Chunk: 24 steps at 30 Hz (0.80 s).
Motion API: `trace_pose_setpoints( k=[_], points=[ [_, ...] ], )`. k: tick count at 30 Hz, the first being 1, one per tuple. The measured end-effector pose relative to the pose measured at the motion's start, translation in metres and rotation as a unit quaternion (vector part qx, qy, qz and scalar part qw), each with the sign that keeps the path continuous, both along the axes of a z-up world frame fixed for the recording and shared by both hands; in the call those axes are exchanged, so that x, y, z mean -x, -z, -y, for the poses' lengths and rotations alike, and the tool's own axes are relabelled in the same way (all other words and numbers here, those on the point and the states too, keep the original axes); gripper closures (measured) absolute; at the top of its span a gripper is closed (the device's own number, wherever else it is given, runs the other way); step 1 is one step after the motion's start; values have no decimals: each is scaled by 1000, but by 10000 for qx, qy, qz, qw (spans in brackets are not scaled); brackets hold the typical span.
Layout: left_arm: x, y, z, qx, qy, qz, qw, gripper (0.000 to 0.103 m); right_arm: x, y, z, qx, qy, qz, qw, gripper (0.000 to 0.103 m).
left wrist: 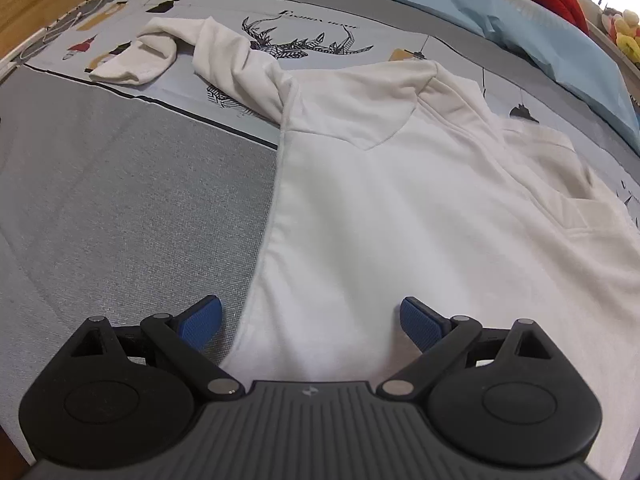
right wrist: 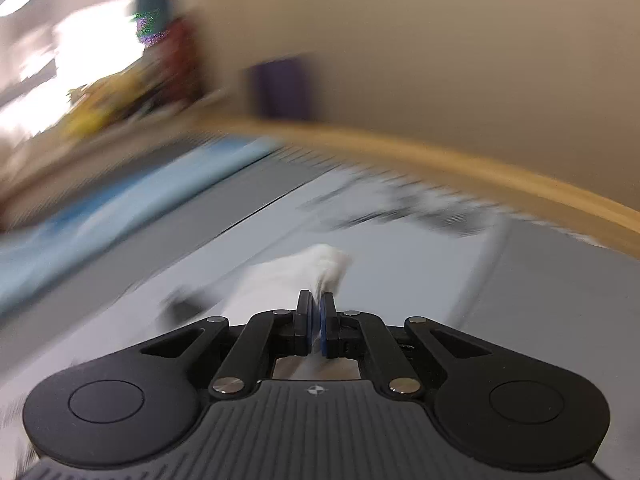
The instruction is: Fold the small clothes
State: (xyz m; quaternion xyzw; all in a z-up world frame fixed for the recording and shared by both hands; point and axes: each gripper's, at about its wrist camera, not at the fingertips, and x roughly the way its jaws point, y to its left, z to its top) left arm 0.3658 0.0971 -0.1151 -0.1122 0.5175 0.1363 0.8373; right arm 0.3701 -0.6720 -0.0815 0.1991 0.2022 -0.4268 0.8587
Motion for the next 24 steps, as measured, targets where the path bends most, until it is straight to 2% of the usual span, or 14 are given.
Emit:
trace_pose_setpoints(
  k=[3, 5, 6, 7, 8, 9, 10, 11, 13, 15, 16, 18, 20, 24],
  points=[
    [0, -1, -1, 89, -5, 6, 10000, 6, 25, 20, 27, -24, 426, -333, 9985, 100],
    [0, 0, 1, 89, 34, -26, 10000, 6, 34, 40, 37, -358, 224, -307, 9986, 94],
    [0, 0, 2, 75, 64, -26, 9999, 6, 39, 49, 41, -657, 140, -269, 9974, 89],
    [1, -1, 3, 50, 94, -10, 9999, 6, 42, 58, 48, -983, 153, -259, 9947, 70],
    [2, -2, 3, 6, 106, 17, 9999, 6, 49, 63, 50, -1264, 288, -261, 9912, 66],
    [3, -4, 3, -33, 104, 47, 9999, 6, 56, 62, 48, -1243, 328, -93, 9917, 62],
    [4, -5, 2, -74, 91, 88, 9999, 6, 62, 58, 44, -1173, 418, -92, 9922, 49],
    [4, -7, 1, -106, 81, 141, 9998, 6, 66, 53, 39, -1086, 591, -256, 9920, 43],
    [5, -13, 1, -154, 110, 283, 9994, 6, 78, 35, 25, -916, 705, -344, 9927, 43],
    [6, -24, 3, -254, 233, 528, 9980, 6, 88, 10, -2, -584, 441, -289, 9969, 43],
    [6, -29, 4, -323, 277, 660, 9969, 6, 89, -1, -16, -514, 119, -215, 9984, 41],
    [7, -39, 8, -489, 371, 933, 9938, 5, 85, -26, -53, -616, -971, -2, 9934, 41],
    [4, -44, 13, -580, 476, 1019, 9920, 5, 63, -46, -97, -824, -2241, -69, 9710, 43],
    [-4, -45, 13, -673, 524, 1058, 9907, 4, -5, -67, -207, -829, -4430, -369, 8919, 43]
  ],
)
